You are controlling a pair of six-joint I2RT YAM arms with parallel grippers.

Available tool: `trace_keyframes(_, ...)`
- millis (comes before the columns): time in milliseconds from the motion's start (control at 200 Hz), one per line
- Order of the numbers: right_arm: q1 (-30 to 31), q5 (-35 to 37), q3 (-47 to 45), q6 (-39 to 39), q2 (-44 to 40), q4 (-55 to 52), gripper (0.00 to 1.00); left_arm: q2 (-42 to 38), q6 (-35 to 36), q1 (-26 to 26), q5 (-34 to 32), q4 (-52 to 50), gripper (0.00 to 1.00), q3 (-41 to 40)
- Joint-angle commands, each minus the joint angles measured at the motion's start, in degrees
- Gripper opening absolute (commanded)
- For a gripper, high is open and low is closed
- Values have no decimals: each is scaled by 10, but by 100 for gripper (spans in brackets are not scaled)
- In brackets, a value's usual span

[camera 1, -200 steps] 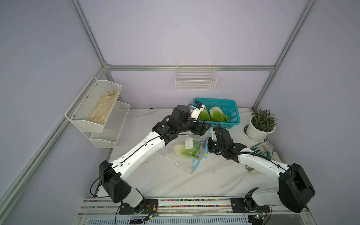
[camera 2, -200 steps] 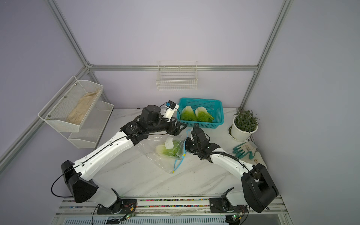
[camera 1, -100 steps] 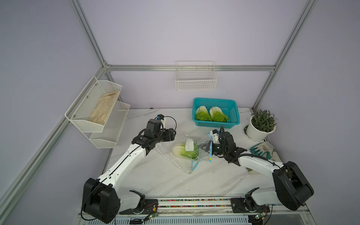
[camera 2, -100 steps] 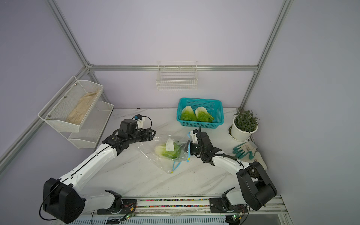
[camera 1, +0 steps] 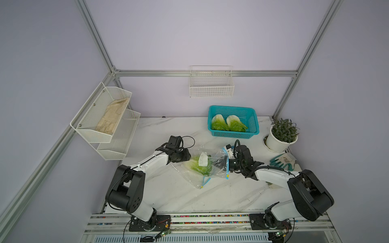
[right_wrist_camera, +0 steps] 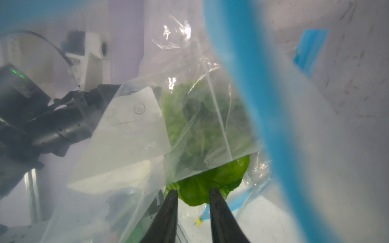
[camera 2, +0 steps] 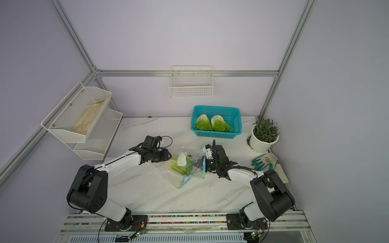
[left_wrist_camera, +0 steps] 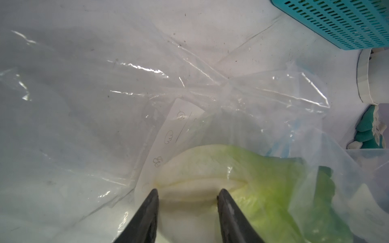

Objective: Open the zip-top bag and take out the chinese cabbages
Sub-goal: Pick up the Chinese cabbage from the zipper food storage bag.

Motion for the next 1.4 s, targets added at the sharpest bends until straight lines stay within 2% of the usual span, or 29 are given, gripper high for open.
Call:
trace_keyframes(0, 11, -5, 5, 10, 12, 13, 32, 7, -19, 1, 22, 42, 40, -29)
trace_keyframes(245, 47, -18, 27, 15, 45, 42, 37, 19, -27, -6, 30, 60, 27, -45)
trace_keyframes(500, 49, 7, 11, 7, -25, 50, 45, 11, -19, -6, 28, 59, 25, -47)
trace_keyframes(730, 49, 3, -4, 14, -50, 67, 46, 14, -18, -6, 30, 60, 25, -47)
trace_keyframes(890, 54, -5, 16, 19, -2, 60, 46, 9, -20, -6, 33, 59, 24, -47)
trace_keyframes(1175, 77, 22, 89, 29, 123, 77, 45, 3, -23, -6, 44, 62, 24, -48)
trace_keyframes(1225, 78, 19, 105, 27, 146, 75, 39, 0, -24, -6, 44, 62, 24, -46)
trace_keyframes(1275, 77, 15, 112, 25, 158, 73, 27, -7, -24, -7, 41, 62, 27, -47)
trace_keyframes(1380, 64, 14, 109, 11, 156, 66, 1, -34, -31, 4, 25, 62, 49, -59)
trace_keyframes(1395, 62, 11, 108, 7, 155, 64, 0, -38, -33, 8, 25, 62, 52, -61)
